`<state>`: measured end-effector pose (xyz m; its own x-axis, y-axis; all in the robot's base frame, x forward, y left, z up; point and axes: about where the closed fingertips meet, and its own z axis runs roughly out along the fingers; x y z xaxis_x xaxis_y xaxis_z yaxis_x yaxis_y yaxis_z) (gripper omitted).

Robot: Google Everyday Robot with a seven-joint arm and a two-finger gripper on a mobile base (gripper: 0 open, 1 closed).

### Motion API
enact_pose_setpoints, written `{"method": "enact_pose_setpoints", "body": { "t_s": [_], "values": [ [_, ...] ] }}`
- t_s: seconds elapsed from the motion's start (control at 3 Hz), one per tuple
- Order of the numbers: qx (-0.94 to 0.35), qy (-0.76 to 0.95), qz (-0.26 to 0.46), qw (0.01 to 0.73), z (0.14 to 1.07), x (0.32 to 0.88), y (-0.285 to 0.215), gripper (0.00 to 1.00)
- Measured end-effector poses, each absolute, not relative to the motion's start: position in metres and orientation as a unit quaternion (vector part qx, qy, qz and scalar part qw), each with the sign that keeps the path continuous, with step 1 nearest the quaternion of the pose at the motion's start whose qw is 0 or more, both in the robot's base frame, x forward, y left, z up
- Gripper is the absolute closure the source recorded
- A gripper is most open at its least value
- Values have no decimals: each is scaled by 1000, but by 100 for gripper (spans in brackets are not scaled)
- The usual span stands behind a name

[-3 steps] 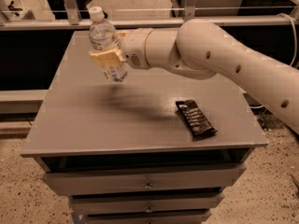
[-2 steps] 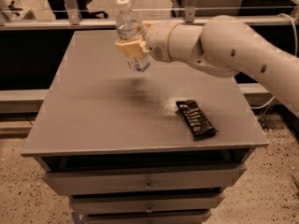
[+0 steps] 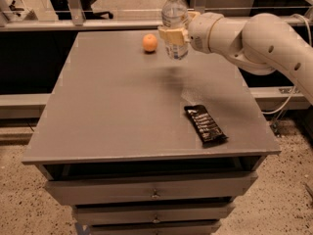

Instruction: Move blue plastic bottle near orange

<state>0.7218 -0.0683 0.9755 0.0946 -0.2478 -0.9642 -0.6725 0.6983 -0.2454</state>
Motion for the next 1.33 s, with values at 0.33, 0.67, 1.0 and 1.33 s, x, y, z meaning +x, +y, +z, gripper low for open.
{"method": "enact_pose_setpoints", "body": {
  "t_s": [0.33,0.67,1.0,1.33],
  "values": [
    [-331,656,162,659,970,761,-99,100],
    [-317,658,170,662,963,793,-112,100],
    [-307,657,188,663,953,815,-110,100],
    [-299,651,211,666,945,830,-101,100]
  ]
}}
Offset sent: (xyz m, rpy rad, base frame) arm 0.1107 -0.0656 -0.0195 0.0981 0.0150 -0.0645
